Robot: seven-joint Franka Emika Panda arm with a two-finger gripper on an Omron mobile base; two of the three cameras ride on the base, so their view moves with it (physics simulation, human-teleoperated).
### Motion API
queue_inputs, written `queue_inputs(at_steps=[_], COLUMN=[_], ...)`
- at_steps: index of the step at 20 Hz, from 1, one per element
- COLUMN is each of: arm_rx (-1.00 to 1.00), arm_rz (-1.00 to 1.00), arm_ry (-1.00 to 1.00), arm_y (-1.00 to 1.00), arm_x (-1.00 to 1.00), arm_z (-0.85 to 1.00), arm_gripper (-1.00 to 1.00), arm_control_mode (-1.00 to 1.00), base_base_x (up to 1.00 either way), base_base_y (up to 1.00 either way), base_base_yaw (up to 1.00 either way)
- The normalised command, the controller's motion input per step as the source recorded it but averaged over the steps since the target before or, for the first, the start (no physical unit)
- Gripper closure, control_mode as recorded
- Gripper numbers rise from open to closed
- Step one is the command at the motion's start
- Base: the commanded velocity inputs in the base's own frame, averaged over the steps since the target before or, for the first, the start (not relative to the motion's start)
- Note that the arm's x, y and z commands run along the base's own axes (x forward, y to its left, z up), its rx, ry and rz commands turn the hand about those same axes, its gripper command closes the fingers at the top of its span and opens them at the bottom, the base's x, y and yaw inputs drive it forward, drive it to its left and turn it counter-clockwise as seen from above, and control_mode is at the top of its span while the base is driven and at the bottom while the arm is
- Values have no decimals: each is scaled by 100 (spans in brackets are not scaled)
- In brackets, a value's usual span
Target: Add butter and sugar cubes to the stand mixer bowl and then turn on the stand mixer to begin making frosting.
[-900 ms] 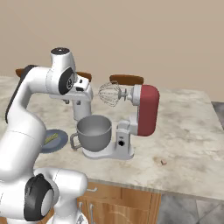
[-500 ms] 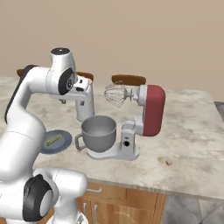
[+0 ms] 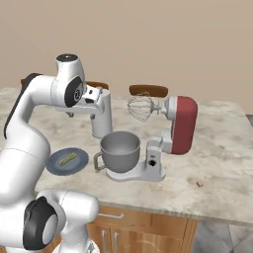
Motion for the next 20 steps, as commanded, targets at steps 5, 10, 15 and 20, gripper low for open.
queue_inputs(at_steps=[5,10,15,20], arm_rx=[0,0,0,0], arm_rz=[0,0,0,0], arm_ry=[0,0,0,0], arm_y=[0,0,0,0], arm_x=[0,0,0,0], arm_z=[0,0,0,0], arm_gripper=[-100,-100,-100,-100], arm_control_mode=[100,100,100,100], base_base_x=[21,33,46,60], base_base_y=[31,29,21,4], base_base_yaw=[-2,0,0,3])
